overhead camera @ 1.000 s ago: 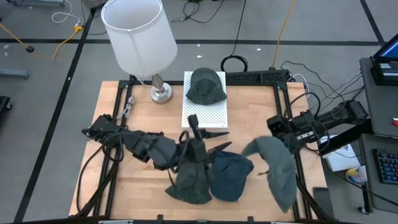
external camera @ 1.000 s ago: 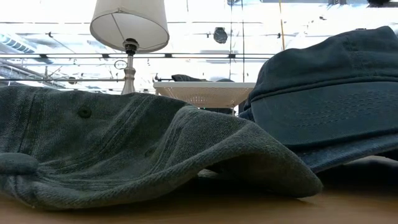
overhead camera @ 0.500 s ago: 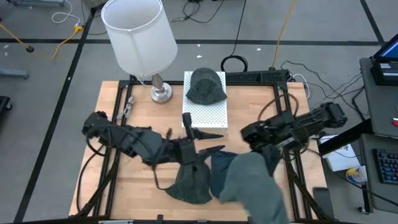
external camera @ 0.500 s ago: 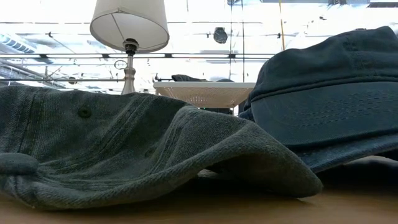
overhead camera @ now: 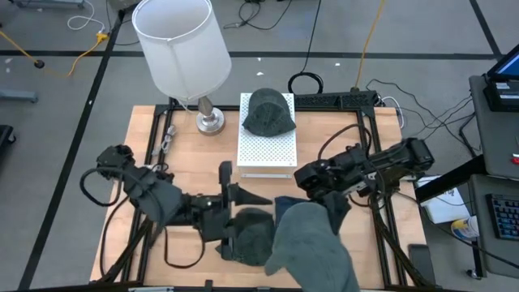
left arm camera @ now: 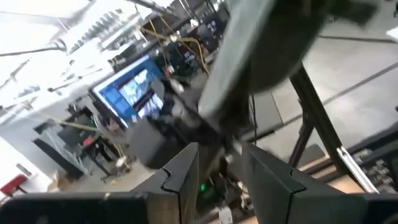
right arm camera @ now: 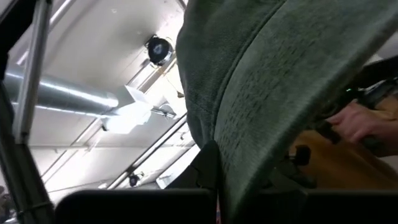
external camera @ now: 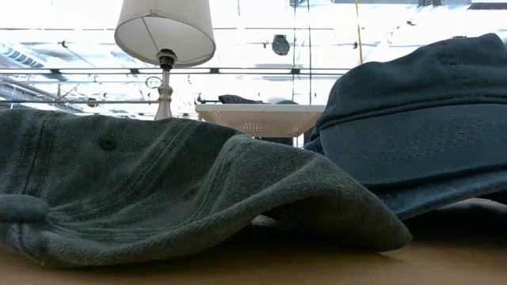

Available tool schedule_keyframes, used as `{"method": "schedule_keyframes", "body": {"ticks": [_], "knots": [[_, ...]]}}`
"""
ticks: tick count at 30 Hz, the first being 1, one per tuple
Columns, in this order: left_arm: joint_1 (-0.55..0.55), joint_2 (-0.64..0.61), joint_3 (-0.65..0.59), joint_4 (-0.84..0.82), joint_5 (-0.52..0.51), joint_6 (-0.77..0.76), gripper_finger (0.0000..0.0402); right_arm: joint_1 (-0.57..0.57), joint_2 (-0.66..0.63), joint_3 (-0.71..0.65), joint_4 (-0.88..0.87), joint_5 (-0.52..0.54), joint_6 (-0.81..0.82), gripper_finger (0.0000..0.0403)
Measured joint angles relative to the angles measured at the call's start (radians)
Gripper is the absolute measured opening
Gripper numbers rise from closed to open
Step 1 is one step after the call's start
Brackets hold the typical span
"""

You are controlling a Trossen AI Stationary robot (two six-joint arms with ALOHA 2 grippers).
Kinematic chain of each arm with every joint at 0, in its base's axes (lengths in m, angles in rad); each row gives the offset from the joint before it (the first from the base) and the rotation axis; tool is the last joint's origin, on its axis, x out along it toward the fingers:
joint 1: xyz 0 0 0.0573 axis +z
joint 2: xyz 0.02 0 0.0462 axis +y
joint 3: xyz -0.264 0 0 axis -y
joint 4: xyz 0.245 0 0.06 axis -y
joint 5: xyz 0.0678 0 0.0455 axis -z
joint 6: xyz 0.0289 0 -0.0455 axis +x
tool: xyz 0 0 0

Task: Pick & Place hat
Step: Stack the black cap on top of the other black cap on the shelf

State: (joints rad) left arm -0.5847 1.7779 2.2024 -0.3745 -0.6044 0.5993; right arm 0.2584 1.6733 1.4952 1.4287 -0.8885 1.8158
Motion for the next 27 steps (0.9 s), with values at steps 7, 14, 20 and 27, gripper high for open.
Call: {"method": "schedule_keyframes", "body": {"ticks": [7,14,20,27], "knots": [[-0.002,0.003,0.0,0.036,0.012,-0.01,0.0129,-0.03,0.01,-0.002,-0.003,0.022,-0.064,0.0007],[0.004,0.004,0.0,0.064,0.018,-0.016,0.0129,-0.054,0.009,-0.002,-0.043,0.021,-0.081,0.0008],[0.015,0.004,0.0,0.083,-0.096,-0.028,0.0129,-0.071,0.009,-0.002,-0.052,0.021,-0.074,0.0008],[0.021,0.004,0.0,0.094,-0.042,-0.006,0.0129,-0.075,0.009,-0.003,-0.034,0.014,-0.073,0.0008]]}}
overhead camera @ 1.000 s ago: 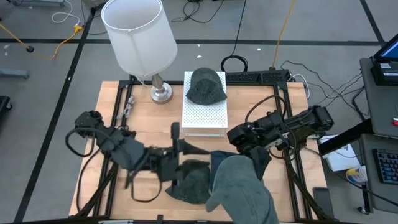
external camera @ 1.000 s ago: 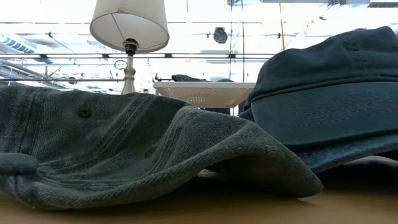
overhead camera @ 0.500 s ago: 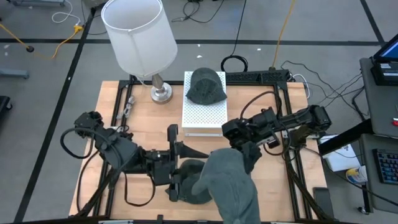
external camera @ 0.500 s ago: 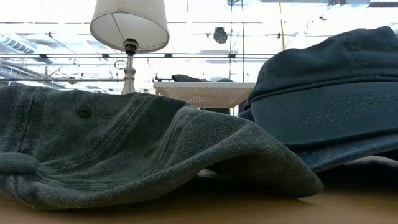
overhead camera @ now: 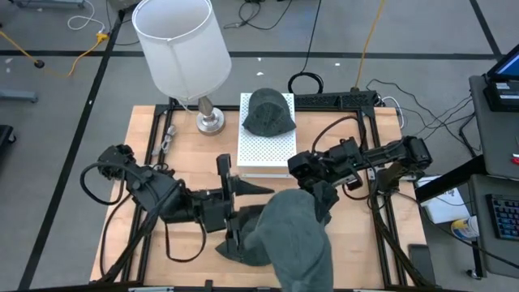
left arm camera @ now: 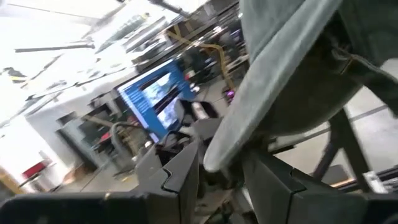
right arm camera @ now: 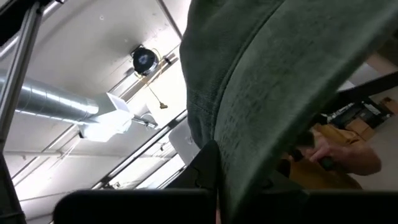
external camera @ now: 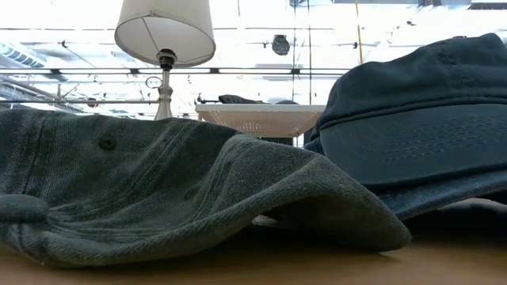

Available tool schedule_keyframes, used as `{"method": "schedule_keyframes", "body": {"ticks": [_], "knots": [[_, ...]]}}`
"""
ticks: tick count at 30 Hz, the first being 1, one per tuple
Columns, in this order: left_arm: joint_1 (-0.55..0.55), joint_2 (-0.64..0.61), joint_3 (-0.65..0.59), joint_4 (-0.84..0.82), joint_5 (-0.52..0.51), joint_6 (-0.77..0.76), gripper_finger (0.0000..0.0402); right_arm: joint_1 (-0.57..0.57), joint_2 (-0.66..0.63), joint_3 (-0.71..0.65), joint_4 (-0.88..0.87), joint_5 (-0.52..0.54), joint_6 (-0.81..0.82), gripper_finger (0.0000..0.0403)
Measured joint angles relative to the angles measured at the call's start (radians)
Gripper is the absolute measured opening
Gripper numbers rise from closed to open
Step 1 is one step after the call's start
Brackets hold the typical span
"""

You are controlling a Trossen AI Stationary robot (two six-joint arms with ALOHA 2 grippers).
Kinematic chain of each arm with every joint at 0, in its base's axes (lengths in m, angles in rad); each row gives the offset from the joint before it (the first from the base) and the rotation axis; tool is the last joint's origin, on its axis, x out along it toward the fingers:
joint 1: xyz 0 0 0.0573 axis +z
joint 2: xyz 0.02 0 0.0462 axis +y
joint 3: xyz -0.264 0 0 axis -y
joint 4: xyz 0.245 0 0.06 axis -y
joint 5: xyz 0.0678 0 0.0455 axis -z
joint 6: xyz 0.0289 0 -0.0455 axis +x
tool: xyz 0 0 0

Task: Pick & Place hat
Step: Stack the black cap on top of the other black cap on the shelf

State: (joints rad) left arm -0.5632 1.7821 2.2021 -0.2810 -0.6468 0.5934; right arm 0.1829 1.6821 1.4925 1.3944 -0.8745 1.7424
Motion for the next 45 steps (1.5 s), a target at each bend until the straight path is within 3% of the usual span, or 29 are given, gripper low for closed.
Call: {"method": "schedule_keyframes", "body": {"ticks": [10,13,17,21,28,35,41,45], "knots": [[0.014,0.0,0.0,0.026,0.021,-0.001,0.0124,-0.016,0.0,0.0,-0.017,-0.021,0.0,0.0008],[0.014,0.0,0.0,0.031,0.021,0.003,0.0094,-0.023,0.0,0.0,-0.047,-0.018,-0.001,0.0009],[0.013,0.001,-0.001,0.03,0.022,0.039,0.0023,-0.035,-0.002,0.001,-0.109,-0.009,-0.004,0.0009],[0.014,0.001,-0.001,0.035,0.012,0.068,0.0018,-0.046,-0.002,0.001,-0.128,0.02,-0.008,0.0017],[-0.006,-0.001,-0.001,0.059,-0.101,0.156,0.001,-0.051,-0.017,0.0,-0.131,0.054,0.011,0.0099],[-0.031,-0.045,-0.001,0.057,-0.166,0.217,0.0008,-0.053,-0.084,-0.001,-0.126,-0.047,0.024,0.0195],[-0.053,-0.074,0.0,0.058,-0.227,0.263,0.0008,-0.072,-0.184,-0.088,-0.249,-0.07,-0.072,0.0236],[-0.066,-0.083,0.0,0.067,-0.284,0.295,0.0008,-0.086,-0.274,-0.211,-0.263,-0.022,-0.112,0.0249]]}}
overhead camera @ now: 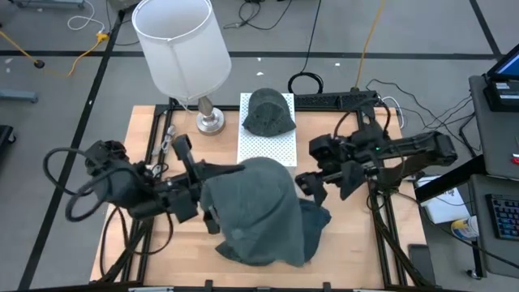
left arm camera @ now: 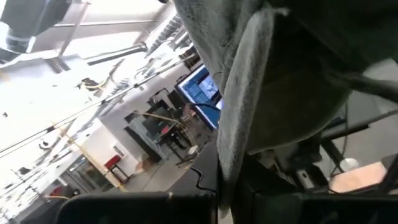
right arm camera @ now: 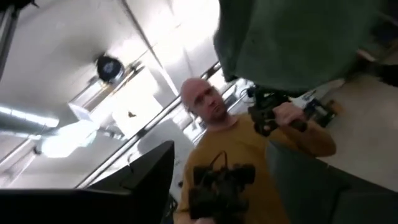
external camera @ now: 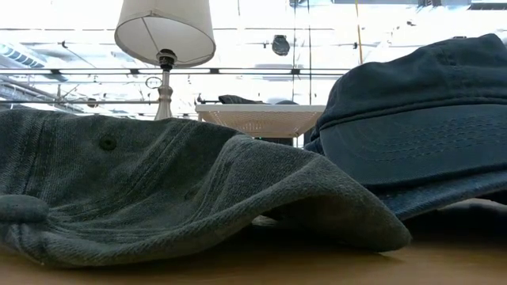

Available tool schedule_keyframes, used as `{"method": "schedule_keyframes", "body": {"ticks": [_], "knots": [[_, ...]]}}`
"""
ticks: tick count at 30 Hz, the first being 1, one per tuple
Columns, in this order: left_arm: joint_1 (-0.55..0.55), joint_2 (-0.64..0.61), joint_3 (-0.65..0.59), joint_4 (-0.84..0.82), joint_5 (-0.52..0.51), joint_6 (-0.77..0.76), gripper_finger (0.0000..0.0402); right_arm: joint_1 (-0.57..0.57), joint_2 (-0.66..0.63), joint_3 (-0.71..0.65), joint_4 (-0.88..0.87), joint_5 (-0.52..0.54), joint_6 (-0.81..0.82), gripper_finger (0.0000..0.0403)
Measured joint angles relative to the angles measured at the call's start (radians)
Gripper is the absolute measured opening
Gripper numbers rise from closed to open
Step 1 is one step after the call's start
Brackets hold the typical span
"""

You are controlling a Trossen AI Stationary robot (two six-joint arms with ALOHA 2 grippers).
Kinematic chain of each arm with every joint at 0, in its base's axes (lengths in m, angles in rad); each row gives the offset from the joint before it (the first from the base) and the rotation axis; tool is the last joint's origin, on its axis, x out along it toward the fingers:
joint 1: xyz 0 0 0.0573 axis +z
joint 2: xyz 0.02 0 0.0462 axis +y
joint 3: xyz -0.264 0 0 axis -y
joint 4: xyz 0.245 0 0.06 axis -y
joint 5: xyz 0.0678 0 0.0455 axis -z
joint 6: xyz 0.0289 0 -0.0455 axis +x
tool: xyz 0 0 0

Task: Pick & Place hat
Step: Stack the black cap on top of the other black cap on the shelf

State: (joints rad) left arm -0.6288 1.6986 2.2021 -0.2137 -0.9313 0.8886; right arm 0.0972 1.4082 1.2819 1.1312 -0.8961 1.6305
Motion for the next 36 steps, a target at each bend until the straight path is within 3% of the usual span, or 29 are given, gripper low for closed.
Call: {"method": "schedule_keyframes", "body": {"ticks": [8,14,16,20,23,25,29,36], "knots": [[0.008,0.002,0.0,-0.005,-0.159,0.058,0.0008,0.0,-0.205,-0.288,-0.019,0.229,-0.085,0.0255],[0.042,0.003,0.0,-0.032,-0.204,0.026,0.0008,0.006,-0.339,-0.424,-0.07,0.529,-0.498,0.0252],[0.046,0.002,0.0,-0.029,-0.221,0.022,0.0008,0.027,-0.367,-0.459,-0.03,0.641,-0.549,0.0252],[0.052,0.002,0.0,-0.022,-0.225,0.015,0.0008,0.043,-0.385,-0.501,0.025,0.772,-0.64,0.0252],[0.053,0.002,0.0,-0.021,-0.255,-0.011,0.0008,0.029,-0.401,-0.502,0.003,0.795,-0.767,0.0252],[0.053,0.002,0.0,-0.019,-0.285,-0.018,0.0008,0.027,-0.432,-0.498,-0.101,0.798,-0.867,0.0252],[0.053,0.002,0.0,-0.021,-0.332,-0.027,0.0008,0.028,-0.51,-0.407,-0.512,0.867,-1.104,0.0251],[0.053,0.002,0.0,-0.028,-0.374,-0.014,0.0008,0.029,-0.515,-0.051,-1.215,0.991,-1.333,0.0251]]}}
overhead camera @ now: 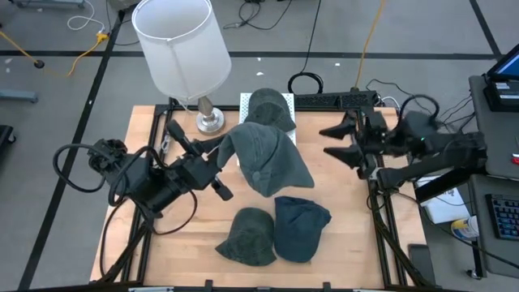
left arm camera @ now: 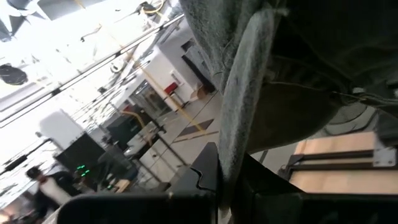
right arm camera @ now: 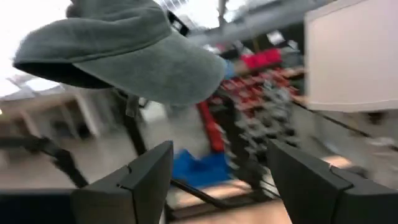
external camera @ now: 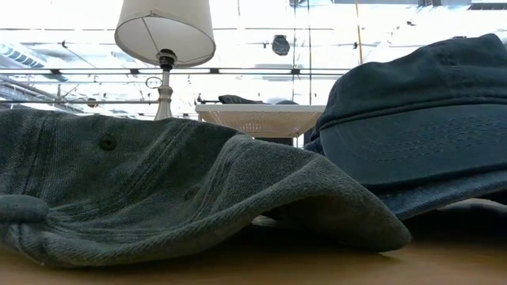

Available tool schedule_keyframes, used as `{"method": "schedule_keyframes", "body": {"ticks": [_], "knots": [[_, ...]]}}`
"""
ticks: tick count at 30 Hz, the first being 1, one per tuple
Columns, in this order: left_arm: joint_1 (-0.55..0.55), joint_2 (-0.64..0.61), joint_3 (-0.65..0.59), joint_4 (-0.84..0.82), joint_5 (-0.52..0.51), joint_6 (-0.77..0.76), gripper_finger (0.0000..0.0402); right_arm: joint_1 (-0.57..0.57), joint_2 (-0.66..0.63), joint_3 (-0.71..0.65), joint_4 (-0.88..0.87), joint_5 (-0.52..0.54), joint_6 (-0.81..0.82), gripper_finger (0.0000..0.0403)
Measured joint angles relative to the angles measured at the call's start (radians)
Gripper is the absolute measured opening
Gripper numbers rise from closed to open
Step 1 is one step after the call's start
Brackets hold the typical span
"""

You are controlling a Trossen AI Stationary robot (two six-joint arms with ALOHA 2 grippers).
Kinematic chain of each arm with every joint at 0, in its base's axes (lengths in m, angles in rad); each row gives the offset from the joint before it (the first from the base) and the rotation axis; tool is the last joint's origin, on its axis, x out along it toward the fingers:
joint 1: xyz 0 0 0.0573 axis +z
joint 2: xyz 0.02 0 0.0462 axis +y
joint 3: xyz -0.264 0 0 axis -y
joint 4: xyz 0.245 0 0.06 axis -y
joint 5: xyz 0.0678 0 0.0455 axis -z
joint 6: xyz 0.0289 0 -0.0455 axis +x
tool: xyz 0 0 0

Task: Pick & Place hat
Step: Stack the black cap on top of the other black cap on the shelf

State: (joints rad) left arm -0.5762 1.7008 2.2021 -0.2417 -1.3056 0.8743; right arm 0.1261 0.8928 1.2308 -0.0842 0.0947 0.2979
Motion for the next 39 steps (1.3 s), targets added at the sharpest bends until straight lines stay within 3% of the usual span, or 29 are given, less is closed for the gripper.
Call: {"method": "schedule_keyframes", "body": {"ticks": [7,16,27,39], "knots": [[0.003,0.001,0.0,-0.062,-0.039,0.009,0.0008,0.0,0.134,0.385,-0.463,0.086,-0.119,0.0251],[0.053,0.001,0.0,-0.316,-0.065,-0.164,0.0008,0.0,0.333,0.685,-0.699,0.092,-0.19,0.0251],[0.16,0.001,0.0,-0.612,0.001,-0.391,0.0008,0.067,0.431,0.743,-0.669,0.092,-0.233,0.0251],[0.268,0.104,0.0,-0.628,0.053,-0.406,0.0008,0.128,0.44,0.744,-0.592,0.249,-0.197,0.0251]]}}
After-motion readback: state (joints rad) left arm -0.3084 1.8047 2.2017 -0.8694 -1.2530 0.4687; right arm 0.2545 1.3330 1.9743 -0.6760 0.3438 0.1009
